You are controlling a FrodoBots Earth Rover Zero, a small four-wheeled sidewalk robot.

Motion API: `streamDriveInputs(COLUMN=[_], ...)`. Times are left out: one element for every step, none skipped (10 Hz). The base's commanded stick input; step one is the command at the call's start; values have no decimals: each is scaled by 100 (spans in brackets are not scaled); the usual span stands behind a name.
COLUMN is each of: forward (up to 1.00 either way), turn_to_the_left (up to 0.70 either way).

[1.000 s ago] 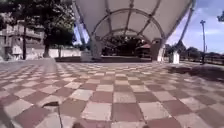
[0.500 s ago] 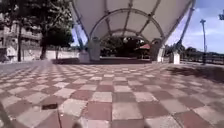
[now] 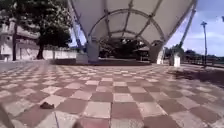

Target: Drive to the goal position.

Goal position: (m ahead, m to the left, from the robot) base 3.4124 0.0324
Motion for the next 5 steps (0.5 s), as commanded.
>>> streamDriveInputs(forward=[70,70,70,70,70], turn_to_the_left=[0,8,35,35,35])
